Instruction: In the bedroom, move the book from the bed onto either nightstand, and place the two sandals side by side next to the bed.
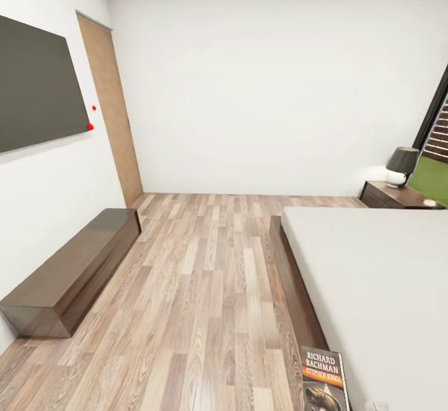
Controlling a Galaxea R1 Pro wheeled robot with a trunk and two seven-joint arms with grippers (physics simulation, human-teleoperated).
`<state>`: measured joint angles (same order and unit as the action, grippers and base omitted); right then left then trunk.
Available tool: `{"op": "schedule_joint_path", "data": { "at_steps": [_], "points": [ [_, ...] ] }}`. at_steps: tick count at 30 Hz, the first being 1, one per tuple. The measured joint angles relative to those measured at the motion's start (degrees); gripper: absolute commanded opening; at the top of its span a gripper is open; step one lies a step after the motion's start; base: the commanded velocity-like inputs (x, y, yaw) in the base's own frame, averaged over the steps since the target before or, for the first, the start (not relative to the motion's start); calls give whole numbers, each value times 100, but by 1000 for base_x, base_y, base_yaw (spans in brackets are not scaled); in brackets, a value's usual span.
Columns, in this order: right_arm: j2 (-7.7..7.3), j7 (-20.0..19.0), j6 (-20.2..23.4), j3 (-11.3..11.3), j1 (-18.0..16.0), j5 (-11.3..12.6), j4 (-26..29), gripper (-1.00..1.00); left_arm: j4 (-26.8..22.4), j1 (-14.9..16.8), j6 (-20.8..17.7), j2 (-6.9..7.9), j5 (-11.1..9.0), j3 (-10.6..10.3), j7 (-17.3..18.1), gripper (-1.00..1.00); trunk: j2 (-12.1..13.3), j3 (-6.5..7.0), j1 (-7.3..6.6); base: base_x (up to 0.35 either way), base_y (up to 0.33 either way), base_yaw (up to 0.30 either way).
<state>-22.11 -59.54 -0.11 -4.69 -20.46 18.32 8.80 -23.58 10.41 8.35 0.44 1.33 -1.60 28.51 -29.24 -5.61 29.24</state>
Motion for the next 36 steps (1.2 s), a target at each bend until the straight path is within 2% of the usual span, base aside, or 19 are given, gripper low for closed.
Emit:
{"op": "schedule_joint_path", "data": {
  "at_steps": [16,36],
  "points": [
    [0,10,-7,6,-3,9,-1,-100,0,0,0,2,0,0,-3,100,0,0,1,309,0,0],
    [0,-6,-8,12,-3,29,1,-100,0,0,0,5,-7,0,1,100,0,31,3,17,0,0]
  ]
}}
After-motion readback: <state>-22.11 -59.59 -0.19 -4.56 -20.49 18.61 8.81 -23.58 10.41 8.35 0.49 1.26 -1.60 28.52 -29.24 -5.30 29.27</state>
